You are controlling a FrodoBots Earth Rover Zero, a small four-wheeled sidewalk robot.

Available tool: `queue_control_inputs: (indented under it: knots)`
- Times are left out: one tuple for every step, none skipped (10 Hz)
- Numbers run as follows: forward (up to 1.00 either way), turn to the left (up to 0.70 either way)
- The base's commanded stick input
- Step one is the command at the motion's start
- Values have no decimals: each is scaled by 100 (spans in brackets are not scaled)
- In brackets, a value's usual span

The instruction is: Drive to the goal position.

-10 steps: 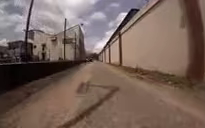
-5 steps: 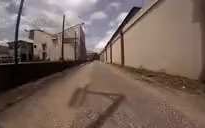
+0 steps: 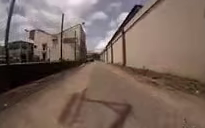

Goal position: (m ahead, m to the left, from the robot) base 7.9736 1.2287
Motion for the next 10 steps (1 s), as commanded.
queue_control_inputs:
  knots:
    - [85,0]
    - [85,0]
    - [85,0]
    - [85,0]
    - [85,0]
    - [85,0]
    - [85,0]
    - [85,0]
    - [85,0]
    - [85,0]
